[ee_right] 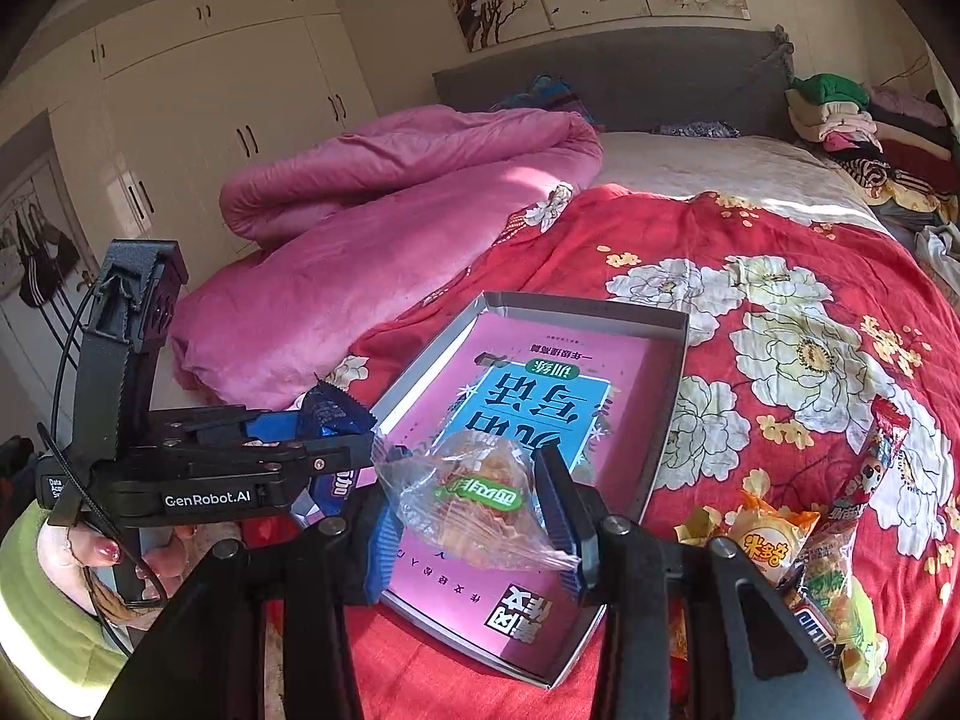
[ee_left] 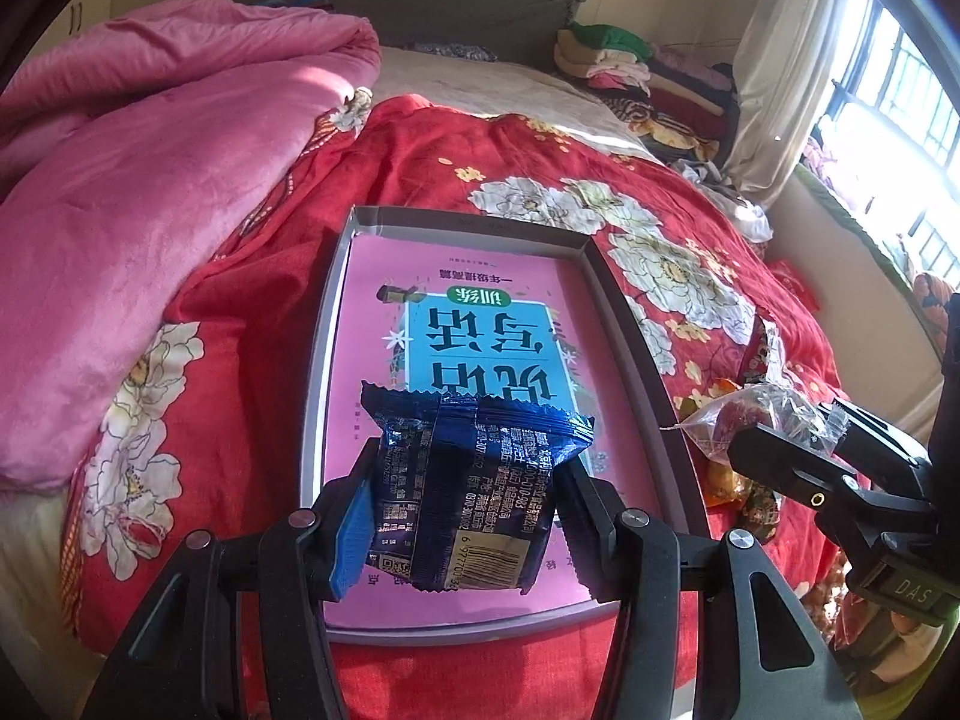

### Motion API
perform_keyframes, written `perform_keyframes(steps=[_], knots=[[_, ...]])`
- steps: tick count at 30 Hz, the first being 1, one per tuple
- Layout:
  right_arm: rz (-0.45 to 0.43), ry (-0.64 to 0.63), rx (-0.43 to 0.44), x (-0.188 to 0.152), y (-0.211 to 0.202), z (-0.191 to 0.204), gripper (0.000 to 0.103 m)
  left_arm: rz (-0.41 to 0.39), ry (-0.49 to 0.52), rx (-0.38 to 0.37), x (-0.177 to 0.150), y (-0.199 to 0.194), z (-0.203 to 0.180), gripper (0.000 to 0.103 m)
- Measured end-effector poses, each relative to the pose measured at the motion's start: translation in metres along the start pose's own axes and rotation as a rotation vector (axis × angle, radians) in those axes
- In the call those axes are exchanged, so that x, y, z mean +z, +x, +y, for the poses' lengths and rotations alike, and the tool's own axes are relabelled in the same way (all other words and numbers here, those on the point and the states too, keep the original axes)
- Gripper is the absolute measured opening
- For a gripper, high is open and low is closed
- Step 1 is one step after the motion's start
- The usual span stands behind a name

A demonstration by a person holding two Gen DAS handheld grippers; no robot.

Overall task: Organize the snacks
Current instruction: 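Carry both held snacks over the grey tray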

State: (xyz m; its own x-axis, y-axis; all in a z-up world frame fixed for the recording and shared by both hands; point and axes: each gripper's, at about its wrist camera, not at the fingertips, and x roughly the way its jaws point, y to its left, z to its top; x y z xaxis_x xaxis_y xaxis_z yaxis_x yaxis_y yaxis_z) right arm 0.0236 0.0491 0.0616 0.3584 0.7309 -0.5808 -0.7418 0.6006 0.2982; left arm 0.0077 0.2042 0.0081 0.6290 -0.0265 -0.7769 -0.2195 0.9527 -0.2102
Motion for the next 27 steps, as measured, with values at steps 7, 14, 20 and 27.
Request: perform_keyframes(steps=[7, 14, 20, 27], knots=[[0.041, -0.027, -0.023, -0.007, 0.018, 0.001, 0.043, 0.018, -0.004, 0.015, -0.004, 0.013, 0.004, 0.056], [0.084, -0.042, -0.048, -0.016, 0.036, -0.001, 0.043, 0.047, 0.010, 0.033, -0.011, 0.027, 0.004, 0.056], [0.111, -0.061, -0.101, -0.022, 0.051, -0.003, 0.043, 0.067, 0.015, 0.049, -0.017, 0.039, 0.005, 0.056], [0.119, -0.069, -0.139, -0.027, 0.061, -0.006, 0.043, 0.075, 0.026, 0.066, -0.020, 0.047, 0.006, 0.056]])
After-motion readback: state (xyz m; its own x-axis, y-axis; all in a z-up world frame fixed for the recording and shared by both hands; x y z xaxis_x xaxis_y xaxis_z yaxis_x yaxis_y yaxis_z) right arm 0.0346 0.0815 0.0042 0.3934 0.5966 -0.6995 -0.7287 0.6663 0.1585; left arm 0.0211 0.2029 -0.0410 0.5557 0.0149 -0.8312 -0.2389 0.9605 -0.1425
